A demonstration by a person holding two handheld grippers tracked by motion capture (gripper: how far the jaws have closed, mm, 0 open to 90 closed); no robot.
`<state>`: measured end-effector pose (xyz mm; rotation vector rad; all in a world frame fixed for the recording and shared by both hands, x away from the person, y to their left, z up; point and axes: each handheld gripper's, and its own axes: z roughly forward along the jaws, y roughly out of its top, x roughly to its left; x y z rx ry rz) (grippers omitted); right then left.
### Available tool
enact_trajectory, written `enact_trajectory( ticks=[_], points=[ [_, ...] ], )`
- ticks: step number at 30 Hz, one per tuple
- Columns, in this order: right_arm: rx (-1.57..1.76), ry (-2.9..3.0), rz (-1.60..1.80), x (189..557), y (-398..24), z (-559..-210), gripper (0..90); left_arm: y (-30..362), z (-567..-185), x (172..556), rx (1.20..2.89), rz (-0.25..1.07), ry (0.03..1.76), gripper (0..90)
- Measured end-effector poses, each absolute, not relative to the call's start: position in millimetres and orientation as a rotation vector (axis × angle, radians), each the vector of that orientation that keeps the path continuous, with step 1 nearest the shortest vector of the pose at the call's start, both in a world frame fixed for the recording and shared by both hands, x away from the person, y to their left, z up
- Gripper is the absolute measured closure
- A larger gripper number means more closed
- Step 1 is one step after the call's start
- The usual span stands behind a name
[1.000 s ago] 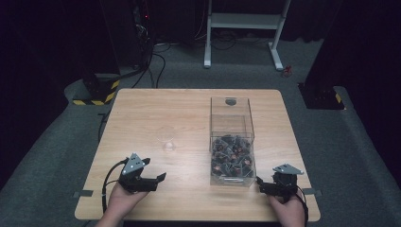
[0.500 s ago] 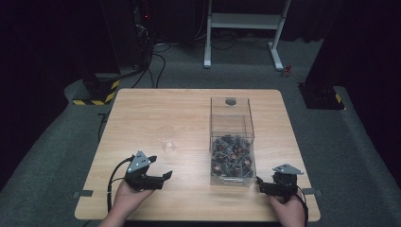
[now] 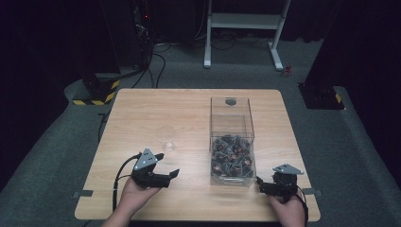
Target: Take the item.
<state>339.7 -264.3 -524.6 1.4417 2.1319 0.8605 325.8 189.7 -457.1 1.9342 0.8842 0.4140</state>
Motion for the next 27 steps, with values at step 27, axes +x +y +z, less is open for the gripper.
enact_trajectory(
  ticks=[27],
  points=[
    [1.443, 2.133, 0.861, 340, -264, -525, 7.9, 166, -445, 336, 1.914, 0.382, 0.827, 15.5]
  ],
)
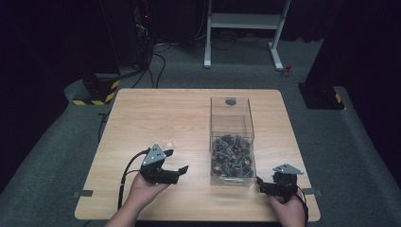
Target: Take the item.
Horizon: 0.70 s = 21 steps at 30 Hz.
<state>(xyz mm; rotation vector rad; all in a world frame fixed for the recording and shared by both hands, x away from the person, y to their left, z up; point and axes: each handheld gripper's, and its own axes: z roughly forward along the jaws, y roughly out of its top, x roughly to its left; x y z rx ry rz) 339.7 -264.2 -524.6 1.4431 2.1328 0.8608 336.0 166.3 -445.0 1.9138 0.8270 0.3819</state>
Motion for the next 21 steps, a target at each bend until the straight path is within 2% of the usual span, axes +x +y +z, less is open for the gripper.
enact_trajectory(
  ticks=[21],
  points=[
    [1.442, 2.134, 0.861, 340, -264, -525, 7.9, 151, -439, 342, 1.885, 0.339, 0.795, 16.1]
  ],
)
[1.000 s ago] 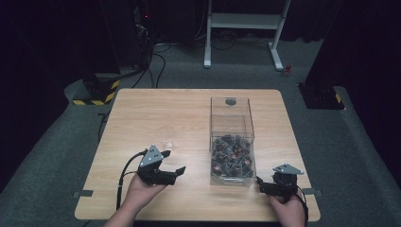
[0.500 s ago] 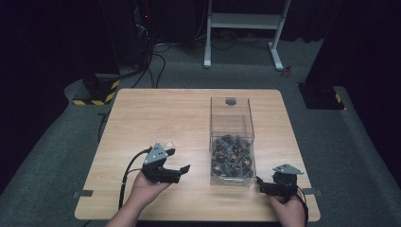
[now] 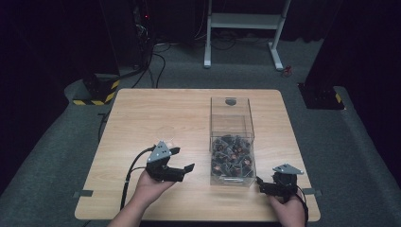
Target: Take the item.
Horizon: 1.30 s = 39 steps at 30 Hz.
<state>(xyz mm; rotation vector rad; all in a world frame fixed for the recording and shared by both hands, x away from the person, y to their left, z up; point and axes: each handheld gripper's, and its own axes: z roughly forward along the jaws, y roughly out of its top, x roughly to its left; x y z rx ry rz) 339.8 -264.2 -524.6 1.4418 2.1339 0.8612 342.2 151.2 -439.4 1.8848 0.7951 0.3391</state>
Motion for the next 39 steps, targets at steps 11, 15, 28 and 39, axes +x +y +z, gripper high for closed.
enact_trajectory(
  ticks=[11, 15, 28, 39],
  points=[
    [1.441, 2.134, 0.861, 340, -264, -525, 7.9, 141, -438, 343, 1.880, 0.324, 0.776, 16.2],
    [1.441, 2.135, 0.862, 340, -264, -525, 7.9, 137, -437, 344, 1.879, 0.317, 0.764, 16.4],
    [1.440, 2.135, 0.862, 340, -264, -525, 7.9, 129, -438, 349, 1.867, 0.281, 0.759, 17.1],
    [1.436, 2.137, 0.862, 340, -264, -525, 7.9, 116, -436, 355, 1.871, 0.262, 0.737, 17.7]
  ],
)
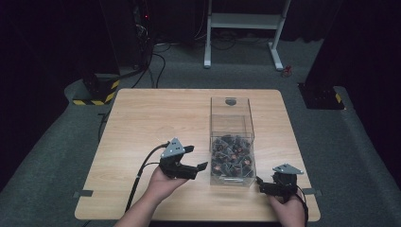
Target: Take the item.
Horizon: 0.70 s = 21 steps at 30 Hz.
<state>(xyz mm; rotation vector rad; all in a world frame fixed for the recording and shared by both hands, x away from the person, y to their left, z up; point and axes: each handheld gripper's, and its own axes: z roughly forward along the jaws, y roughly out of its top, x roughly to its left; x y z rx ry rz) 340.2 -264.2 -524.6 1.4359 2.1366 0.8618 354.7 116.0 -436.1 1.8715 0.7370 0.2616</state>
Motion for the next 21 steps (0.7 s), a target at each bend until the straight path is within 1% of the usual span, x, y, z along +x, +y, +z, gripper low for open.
enact_trajectory(
  ticks=[12, 21],
  points=[
    [1.436, 2.137, 0.862, 340, -264, -525, 7.9, 102, -437, 360, 1.903, 0.242, 0.717, 19.2],
    [1.438, 2.137, 0.863, 340, -264, -525, 7.9, 91, -441, 366, 1.899, 0.237, 0.717, 23.9]
  ],
)
